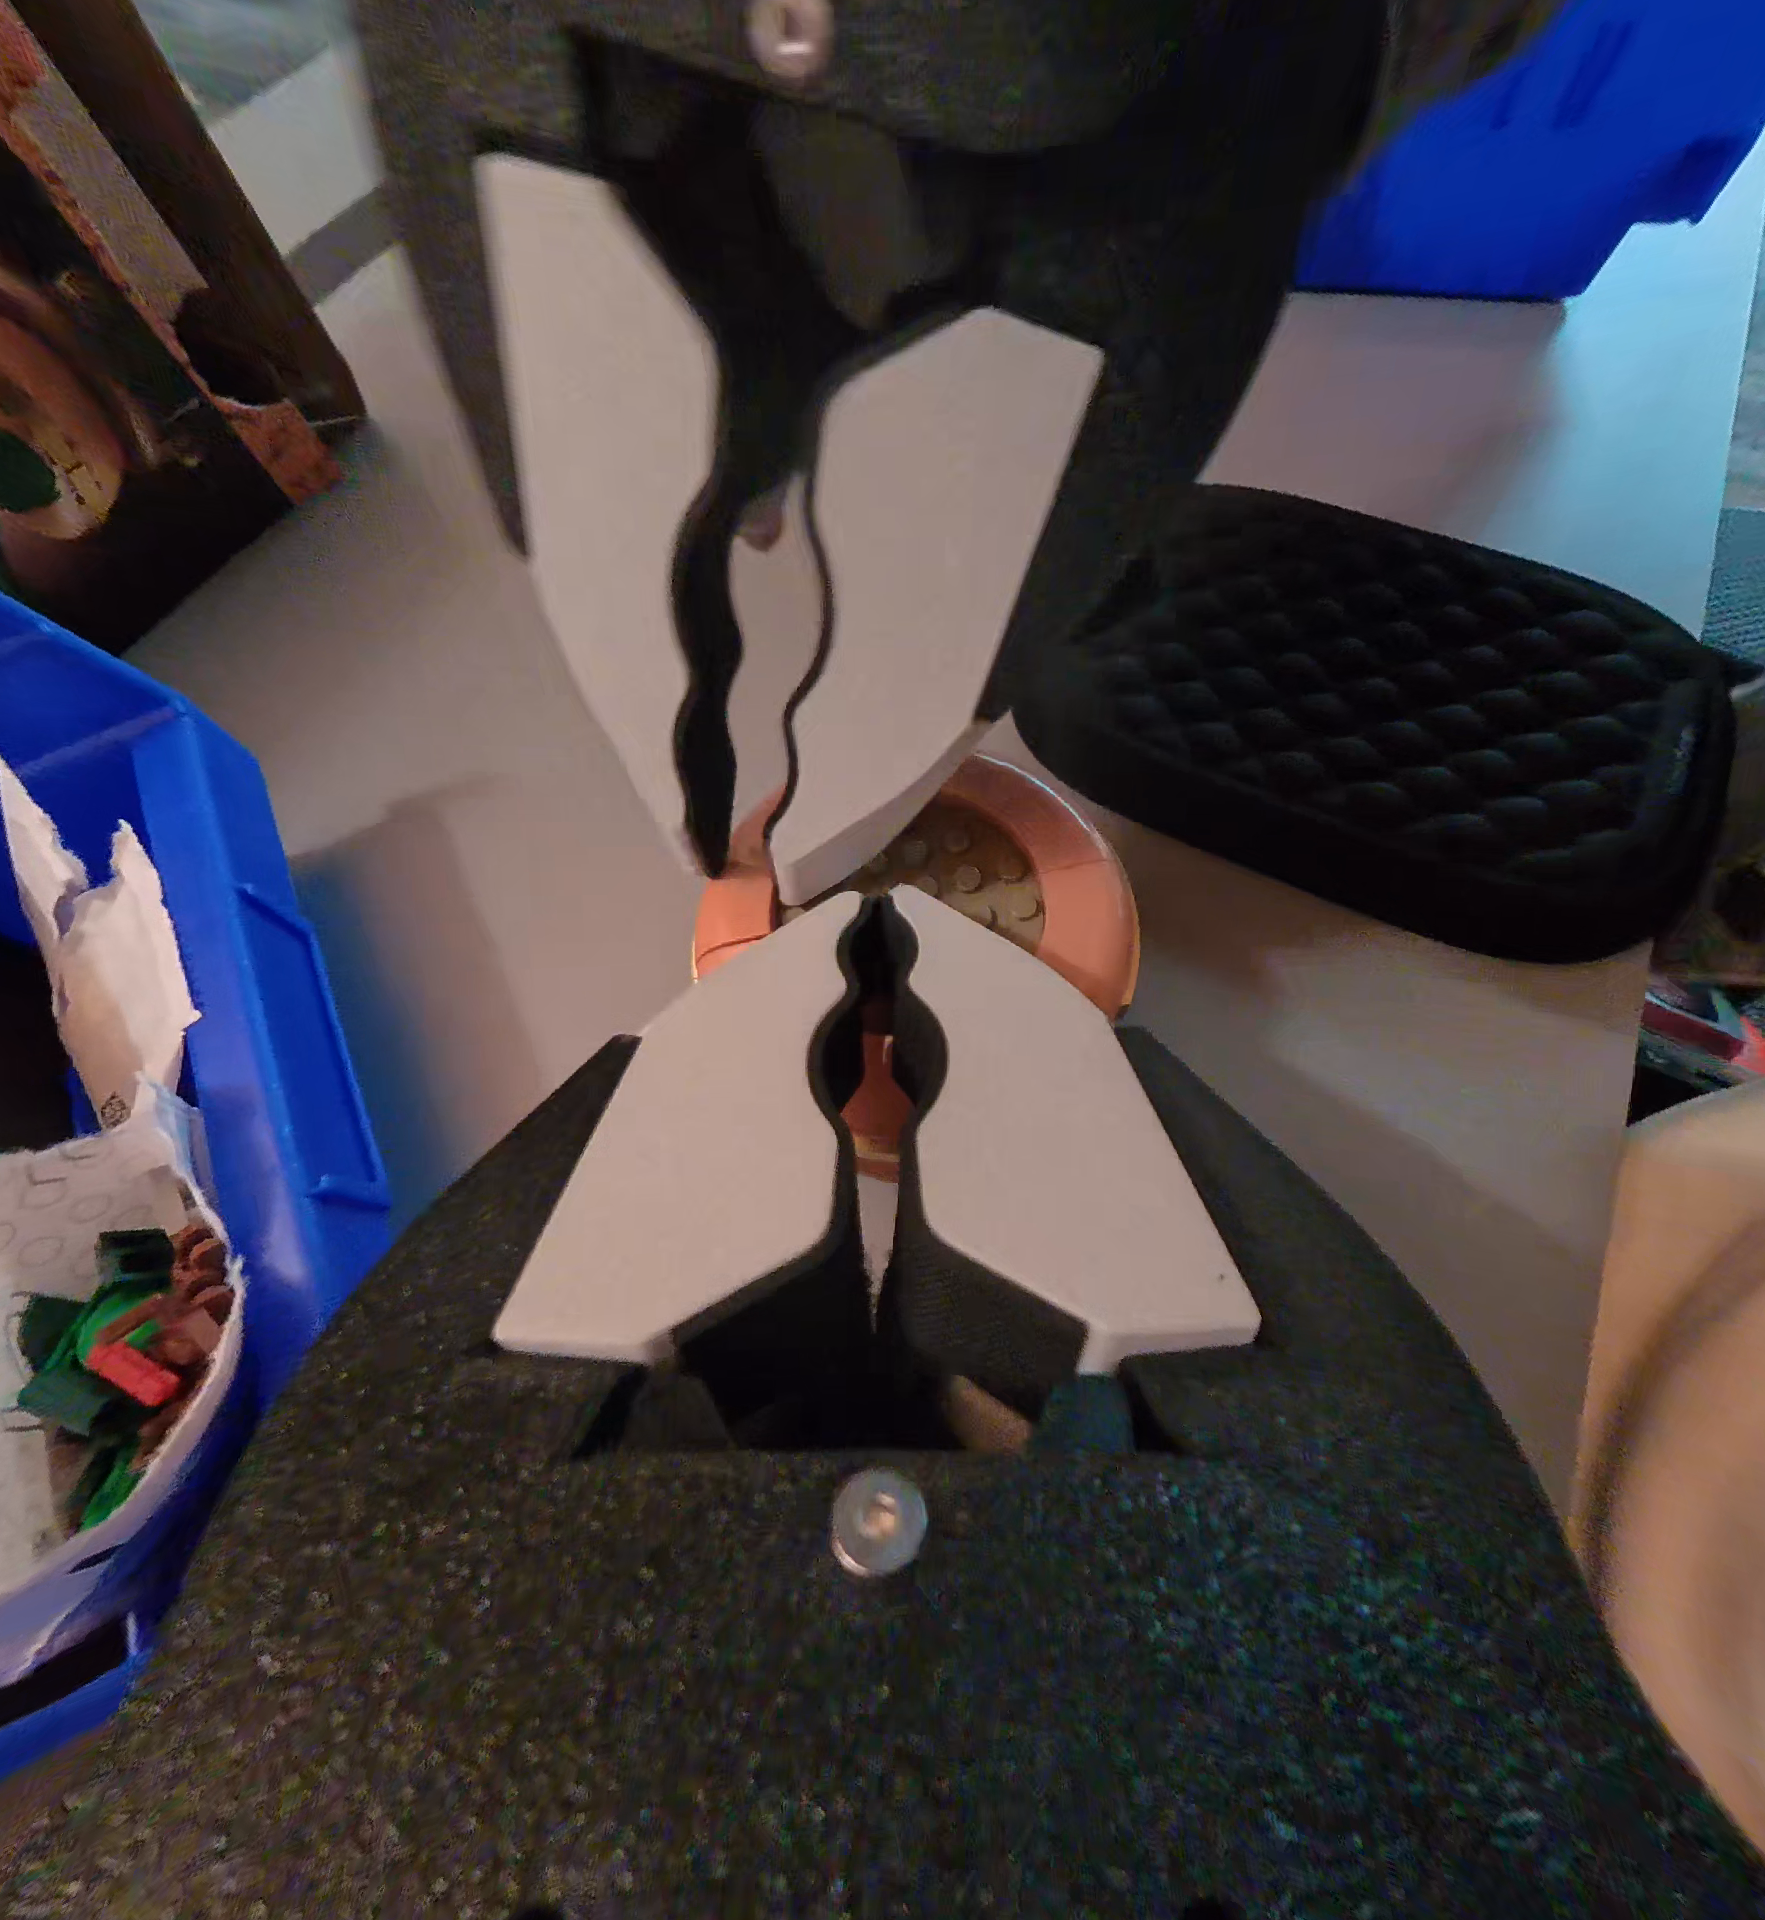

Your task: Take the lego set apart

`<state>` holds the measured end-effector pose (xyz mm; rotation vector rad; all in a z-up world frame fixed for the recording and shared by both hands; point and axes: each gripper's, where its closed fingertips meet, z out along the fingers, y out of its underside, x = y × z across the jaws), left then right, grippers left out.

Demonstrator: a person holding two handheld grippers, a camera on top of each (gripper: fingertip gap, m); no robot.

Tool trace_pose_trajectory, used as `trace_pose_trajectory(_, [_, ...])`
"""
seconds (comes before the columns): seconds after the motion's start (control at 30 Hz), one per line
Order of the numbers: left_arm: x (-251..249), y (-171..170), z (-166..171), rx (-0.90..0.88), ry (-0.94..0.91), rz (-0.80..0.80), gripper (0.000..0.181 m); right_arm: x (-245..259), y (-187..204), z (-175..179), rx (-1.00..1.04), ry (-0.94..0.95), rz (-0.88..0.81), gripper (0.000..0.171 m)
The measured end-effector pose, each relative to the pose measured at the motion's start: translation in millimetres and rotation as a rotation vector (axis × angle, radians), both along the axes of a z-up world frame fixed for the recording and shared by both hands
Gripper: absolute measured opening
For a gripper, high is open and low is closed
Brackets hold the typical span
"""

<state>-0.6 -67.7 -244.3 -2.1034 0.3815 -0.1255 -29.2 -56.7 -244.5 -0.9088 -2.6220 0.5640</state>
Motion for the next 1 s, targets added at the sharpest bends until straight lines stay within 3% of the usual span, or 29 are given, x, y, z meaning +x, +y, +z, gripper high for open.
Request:
trace_pose_trajectory(0.13, [-0.2, 0.1, 0.1, 0.012, -0.003, 0.007, 0.000, 2.0, -3.1, 2.9, -0.152, 0.251, -0.190, 0.000])
trace_pose_trajectory(0.3, [-2.6, 1.0, 0.0, 0.022, 0.015, 0.039, 0.000, 0.2, -0.4, 3.2, -0.243, 0.371, -0.349, 0.003])
trace_pose_trajectory(0.4, [-1.4, 0.6, 0.1, 0.012, 0.012, 0.023, 0.000, 0.3, 2.5, 4.5, -0.060, 0.463, -0.306, 0.004])
trace_pose_trajectory(0.47, [15.2, -4.1, 0.0, -0.003, -0.038, -0.054, 0.000, -6.2, 57.2, 8.8, 0.403, 0.596, -0.360, 0.000])
trace_pose_trajectory(0.5, [19.1, -5.7, 0.1, 0.005, -0.038, -0.072, 0.000, -4.4, 54.3, -5.2, 0.310, 0.516, -0.342, 0.000])
trace_pose_trajectory(0.57, [16.6, -5.4, 0.3, 0.019, -0.038, -0.065, 0.000, -1.2, 26.7, 4.3, -0.132, 0.457, -0.354, 0.000])
trace_pose_trajectory(0.6, [16.7, -5.1, 0.5, 0.018, -0.035, -0.070, 0.000, -0.1, 30.3, 8.0, -0.194, 0.421, -0.376, 0.000])
trace_pose_trajectory(0.77, [15.3, -3.2, 1.0, 0.023, 0.012, -0.070, 0.000, 11.4, 42.0, -3.2, -0.319, 0.264, -0.384, 0.011])
trace_pose_trajectory(1.0, [8.8, 1.9, 2.7, 0.098, 0.135, -0.006, 0.000, 29.7, 69.8, -0.1, -0.446, 0.299, -0.546, 0.040])
